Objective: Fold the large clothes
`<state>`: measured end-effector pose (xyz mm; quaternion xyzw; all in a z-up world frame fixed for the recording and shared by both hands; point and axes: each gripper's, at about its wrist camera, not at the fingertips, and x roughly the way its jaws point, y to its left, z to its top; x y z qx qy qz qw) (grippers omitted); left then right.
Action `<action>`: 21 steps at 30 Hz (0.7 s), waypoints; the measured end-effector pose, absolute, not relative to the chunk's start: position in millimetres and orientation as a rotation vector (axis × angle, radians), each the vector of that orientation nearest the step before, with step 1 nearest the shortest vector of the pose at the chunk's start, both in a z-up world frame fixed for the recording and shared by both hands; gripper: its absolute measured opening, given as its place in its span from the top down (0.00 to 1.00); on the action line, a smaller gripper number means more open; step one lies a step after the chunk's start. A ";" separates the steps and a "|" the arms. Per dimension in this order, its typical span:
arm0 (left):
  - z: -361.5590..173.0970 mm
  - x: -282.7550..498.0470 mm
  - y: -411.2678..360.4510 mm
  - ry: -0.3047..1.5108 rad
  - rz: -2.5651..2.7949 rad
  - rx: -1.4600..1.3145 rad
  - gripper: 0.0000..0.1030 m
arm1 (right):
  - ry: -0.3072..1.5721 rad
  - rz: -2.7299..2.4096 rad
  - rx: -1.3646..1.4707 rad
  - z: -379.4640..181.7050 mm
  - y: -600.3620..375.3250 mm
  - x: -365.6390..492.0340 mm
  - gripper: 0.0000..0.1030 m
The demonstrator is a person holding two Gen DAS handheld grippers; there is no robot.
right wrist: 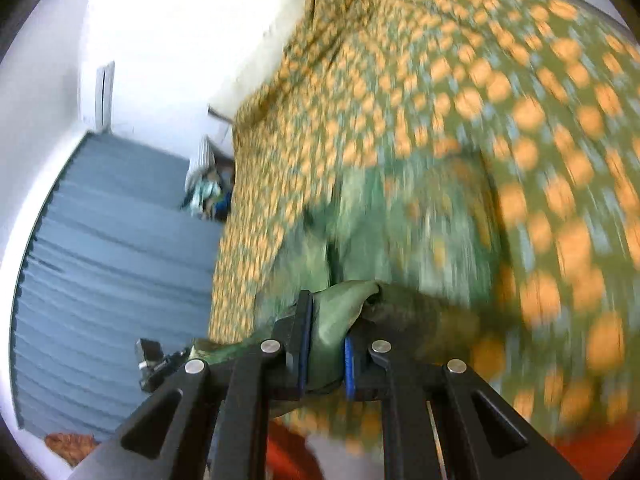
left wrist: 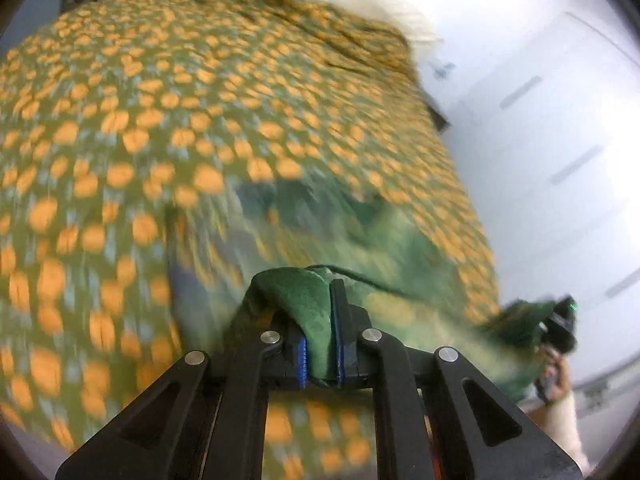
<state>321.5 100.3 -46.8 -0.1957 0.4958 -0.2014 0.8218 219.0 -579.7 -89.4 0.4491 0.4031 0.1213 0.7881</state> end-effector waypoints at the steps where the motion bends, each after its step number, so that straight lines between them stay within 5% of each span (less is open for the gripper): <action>1: -56.9 343.0 93.9 1.065 -0.406 -0.413 0.92 | 0.869 0.250 0.967 -99.7 -583.0 243.7 0.87; 6: -119.2 408.3 62.9 1.138 -0.317 -0.373 0.78 | 0.934 0.118 0.953 -160.0 -587.8 321.5 0.87; 10: -149.6 413.6 59.7 1.218 -0.297 -0.424 0.44 | 0.986 0.047 1.036 -208.6 -590.8 337.6 0.81; 12: -138.7 404.5 69.7 1.190 -0.343 -0.467 0.24 | 0.958 0.066 1.111 -215.7 -595.3 330.3 0.71; 14: -122.1 391.6 82.1 1.147 -0.360 -0.488 0.05 | 0.924 0.107 1.148 -208.1 -599.4 323.2 0.47; 17: -105.0 376.0 104.2 1.074 -0.378 -0.503 0.02 | 0.884 0.158 1.105 -180.7 -600.8 312.9 0.21; 21: -136.4 379.5 102.6 1.148 -0.303 -0.368 0.03 | 0.958 0.109 0.749 -155.1 -576.3 316.7 0.19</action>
